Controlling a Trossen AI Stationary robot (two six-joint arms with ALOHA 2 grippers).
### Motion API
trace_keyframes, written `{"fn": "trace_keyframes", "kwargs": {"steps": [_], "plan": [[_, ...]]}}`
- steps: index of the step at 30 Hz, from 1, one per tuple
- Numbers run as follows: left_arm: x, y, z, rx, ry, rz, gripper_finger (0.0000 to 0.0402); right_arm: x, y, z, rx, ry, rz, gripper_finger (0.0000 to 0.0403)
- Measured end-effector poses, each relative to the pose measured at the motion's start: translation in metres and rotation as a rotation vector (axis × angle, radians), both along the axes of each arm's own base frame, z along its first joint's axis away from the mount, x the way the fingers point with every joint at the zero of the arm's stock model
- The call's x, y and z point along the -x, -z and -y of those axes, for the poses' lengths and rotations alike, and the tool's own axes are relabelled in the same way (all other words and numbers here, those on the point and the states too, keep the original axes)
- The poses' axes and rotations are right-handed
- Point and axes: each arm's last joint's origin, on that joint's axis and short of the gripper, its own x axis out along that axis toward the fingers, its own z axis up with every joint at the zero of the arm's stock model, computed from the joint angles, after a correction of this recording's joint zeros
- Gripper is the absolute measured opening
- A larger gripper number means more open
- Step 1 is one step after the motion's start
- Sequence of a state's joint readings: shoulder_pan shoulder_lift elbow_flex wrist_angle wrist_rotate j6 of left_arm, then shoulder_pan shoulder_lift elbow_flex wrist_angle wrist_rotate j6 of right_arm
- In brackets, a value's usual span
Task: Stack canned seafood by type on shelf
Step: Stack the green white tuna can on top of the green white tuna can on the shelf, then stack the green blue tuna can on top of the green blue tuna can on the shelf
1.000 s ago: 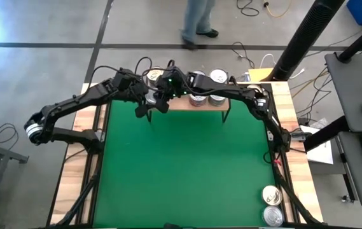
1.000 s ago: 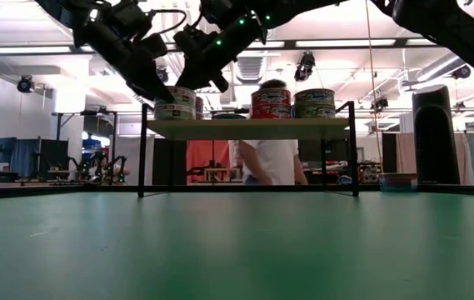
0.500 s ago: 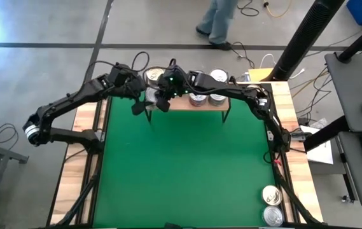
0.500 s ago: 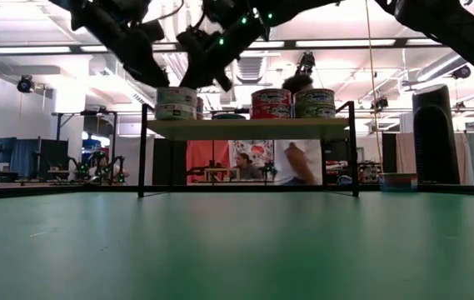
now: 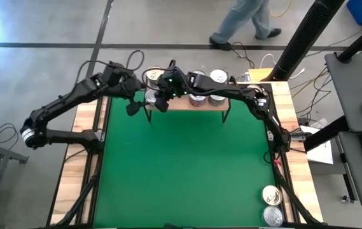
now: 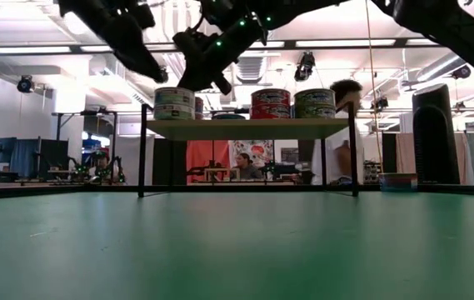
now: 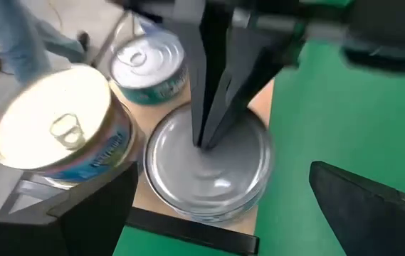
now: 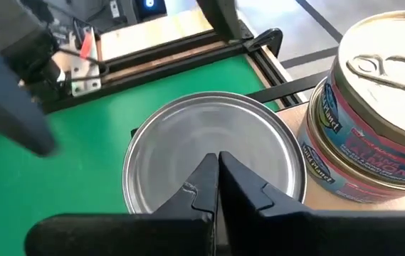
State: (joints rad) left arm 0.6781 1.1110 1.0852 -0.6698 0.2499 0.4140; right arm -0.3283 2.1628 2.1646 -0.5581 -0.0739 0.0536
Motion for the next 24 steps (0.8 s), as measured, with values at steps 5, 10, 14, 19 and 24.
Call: {"fn": "trace_keyframes", "kwargs": {"steps": [5,10,14,19,24], "plan": [[0.016,-0.024,0.013,-0.014,-0.026,0.065,0.0398,-0.005,-0.010,0.002,0.005,0.023,0.110,0.0009],[0.034,-0.032,0.027,0.003,-0.059,0.115,0.0398,0.002,-0.044,-0.001,0.039,0.029,0.210,0.0009],[0.048,-0.030,0.039,0.042,-0.083,0.143,0.0398,0.012,-0.055,-0.004,0.075,0.093,0.171,0.0009],[0.064,-0.027,0.056,0.102,-0.080,0.207,0.0398,0.014,-0.044,-0.010,0.080,0.140,0.058,0.0009],[0.079,-0.022,0.075,0.189,-0.042,0.262,0.0398,0.011,-0.049,-0.032,0.107,0.150,0.060,0.0009]]}}
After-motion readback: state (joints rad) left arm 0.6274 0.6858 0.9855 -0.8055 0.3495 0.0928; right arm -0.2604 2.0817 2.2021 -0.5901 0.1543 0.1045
